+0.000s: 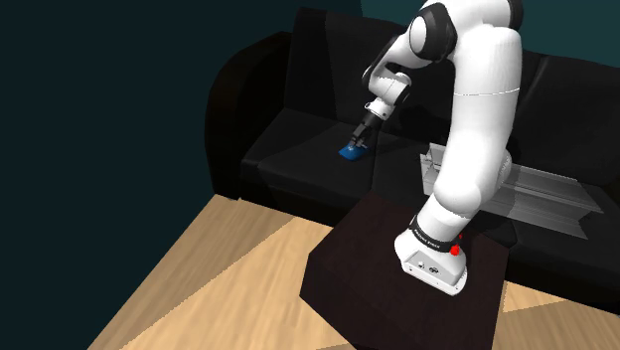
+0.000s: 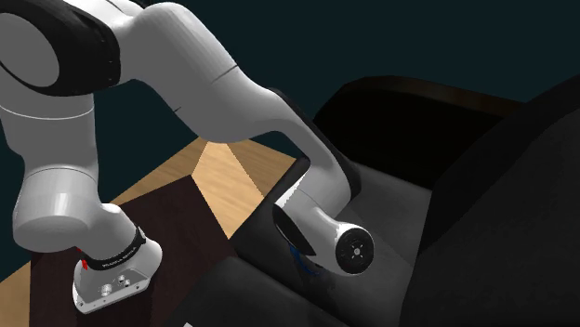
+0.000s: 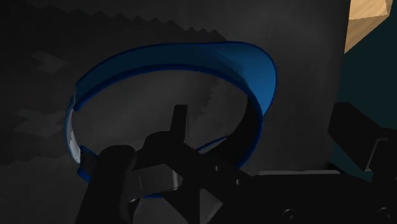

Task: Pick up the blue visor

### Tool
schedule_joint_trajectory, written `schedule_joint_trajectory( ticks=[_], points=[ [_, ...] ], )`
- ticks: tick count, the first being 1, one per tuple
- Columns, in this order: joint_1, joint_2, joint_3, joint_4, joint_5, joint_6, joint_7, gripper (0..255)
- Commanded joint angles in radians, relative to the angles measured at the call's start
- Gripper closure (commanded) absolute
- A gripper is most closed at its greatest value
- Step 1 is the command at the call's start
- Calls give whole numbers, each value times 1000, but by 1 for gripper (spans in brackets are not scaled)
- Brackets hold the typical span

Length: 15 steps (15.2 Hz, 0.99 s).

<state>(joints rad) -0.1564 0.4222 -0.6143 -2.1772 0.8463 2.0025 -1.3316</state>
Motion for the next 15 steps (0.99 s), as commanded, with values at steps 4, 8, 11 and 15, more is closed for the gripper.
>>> schedule_joint_trajectory(
  ticks=[4, 8, 11, 15],
  points=[
    [-5, 20, 9, 1, 17, 9, -15, 255],
    [-5, 19, 9, 0, 17, 9, -15, 255],
    [-5, 18, 8, 0, 16, 9, -15, 255],
    [3, -7, -2, -4, -3, 0, 3, 255]
  ],
)
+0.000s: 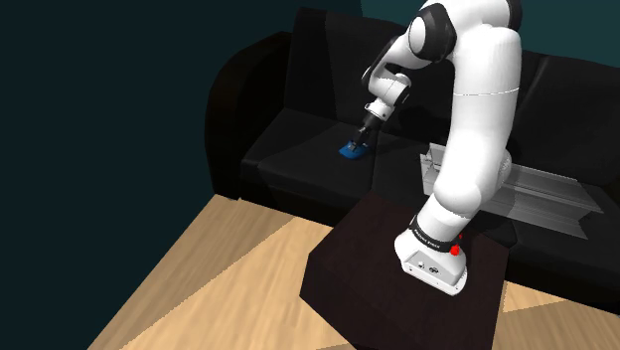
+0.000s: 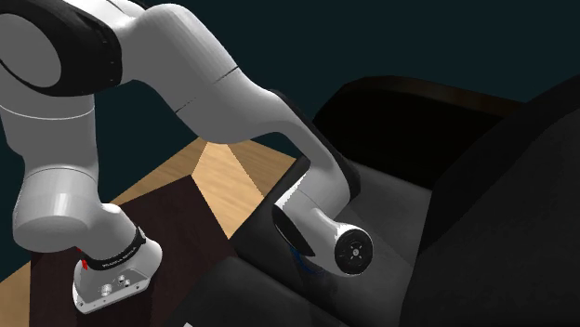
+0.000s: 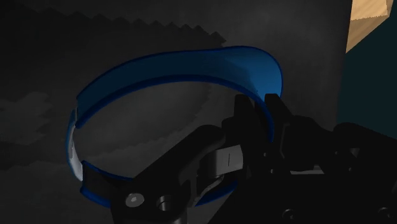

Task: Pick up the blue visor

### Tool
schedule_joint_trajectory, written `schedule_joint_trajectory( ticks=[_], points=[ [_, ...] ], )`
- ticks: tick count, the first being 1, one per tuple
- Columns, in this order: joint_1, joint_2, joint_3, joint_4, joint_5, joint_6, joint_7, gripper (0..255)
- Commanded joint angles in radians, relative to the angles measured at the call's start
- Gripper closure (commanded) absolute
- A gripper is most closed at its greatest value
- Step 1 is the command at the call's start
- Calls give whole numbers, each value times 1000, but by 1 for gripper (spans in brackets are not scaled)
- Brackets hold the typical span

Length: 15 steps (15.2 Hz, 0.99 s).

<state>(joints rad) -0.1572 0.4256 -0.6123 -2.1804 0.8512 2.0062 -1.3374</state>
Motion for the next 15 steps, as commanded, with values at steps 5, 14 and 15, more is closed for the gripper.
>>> schedule_joint_trajectory(
  ticks=[5, 14, 15],
  points=[
    [21, -73, -29, -7, -58, -29, 56, 255],
    [45, -171, -61, -5, -138, -74, 136, 255],
    [45, -171, -61, -5, -138, -74, 136, 255]
  ],
)
